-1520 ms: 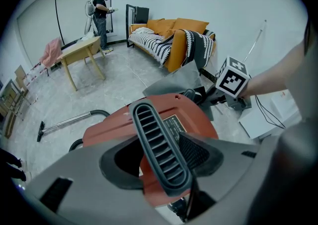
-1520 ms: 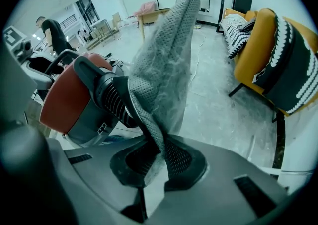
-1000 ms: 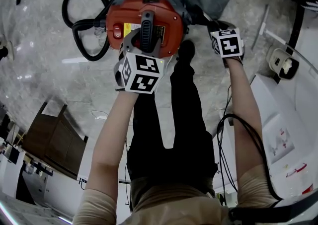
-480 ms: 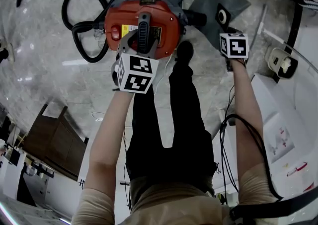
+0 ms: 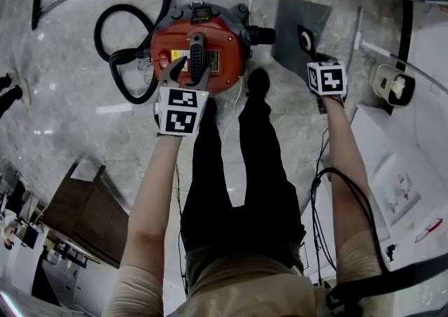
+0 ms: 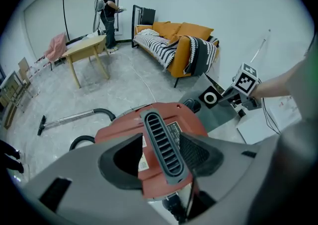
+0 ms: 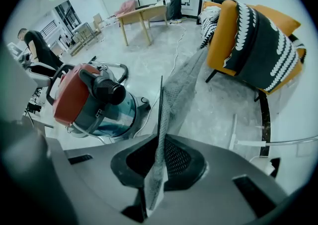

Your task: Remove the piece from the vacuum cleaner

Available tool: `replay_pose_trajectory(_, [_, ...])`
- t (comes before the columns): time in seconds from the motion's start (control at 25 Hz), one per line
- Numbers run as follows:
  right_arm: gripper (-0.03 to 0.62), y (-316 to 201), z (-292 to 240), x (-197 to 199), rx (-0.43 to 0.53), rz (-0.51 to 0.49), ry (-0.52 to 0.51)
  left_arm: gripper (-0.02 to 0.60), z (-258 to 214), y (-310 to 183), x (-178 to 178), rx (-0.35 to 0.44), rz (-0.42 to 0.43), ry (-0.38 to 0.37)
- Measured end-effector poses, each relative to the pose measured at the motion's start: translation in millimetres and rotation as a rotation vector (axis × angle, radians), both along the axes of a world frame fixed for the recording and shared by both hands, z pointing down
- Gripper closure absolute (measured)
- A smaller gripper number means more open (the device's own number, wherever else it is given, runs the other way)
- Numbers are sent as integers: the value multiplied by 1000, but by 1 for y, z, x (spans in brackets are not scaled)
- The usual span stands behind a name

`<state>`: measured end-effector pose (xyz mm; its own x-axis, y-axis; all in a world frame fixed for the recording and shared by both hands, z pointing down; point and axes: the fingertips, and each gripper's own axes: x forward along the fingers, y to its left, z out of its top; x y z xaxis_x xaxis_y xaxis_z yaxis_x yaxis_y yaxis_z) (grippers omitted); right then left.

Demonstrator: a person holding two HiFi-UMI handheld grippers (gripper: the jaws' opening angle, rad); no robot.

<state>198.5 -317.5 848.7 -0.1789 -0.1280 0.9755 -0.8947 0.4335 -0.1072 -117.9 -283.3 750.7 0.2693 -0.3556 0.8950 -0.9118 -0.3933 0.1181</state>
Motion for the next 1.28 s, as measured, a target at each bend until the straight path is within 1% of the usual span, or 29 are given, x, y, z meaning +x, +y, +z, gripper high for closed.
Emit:
replay_pose_trajectory(0.16, [570, 13, -20, 7, 1, 49, 0, 360, -18, 3, -11, 18, 9, -30])
replay_pose_trajectory(0.28, [569, 26, -43, 18, 2, 110, -2, 360, -39, 10, -13, 27, 9, -34])
replay_pose_trajectory(0.44, [569, 43, -82, 25, 7, 184, -9, 360, -75, 29, -10, 28, 34, -11])
replay_pose_trajectory(0.64, [570, 56, -137, 16, 34, 226, -22, 360, -111, 48, -10, 15, 57, 33])
replay_pose_trajectory(0.84, [570, 70, -185, 3, 55, 265, -33, 360, -157, 62, -11, 39, 75, 64])
replay_pose_trajectory(0.96, [569, 72, -210, 1, 69, 303, -30, 360, -183, 57, -7, 68, 109, 85])
replay_pose_trajectory(1.16, [569, 62, -246, -14, 114, 331, -44, 360, -232, 27, -24, 169, 122, 99])
replay_pose_trajectory(1.28, [569, 65, -270, -16, 129, 338, -60, 360, -248, 36, -29, 175, 111, 115])
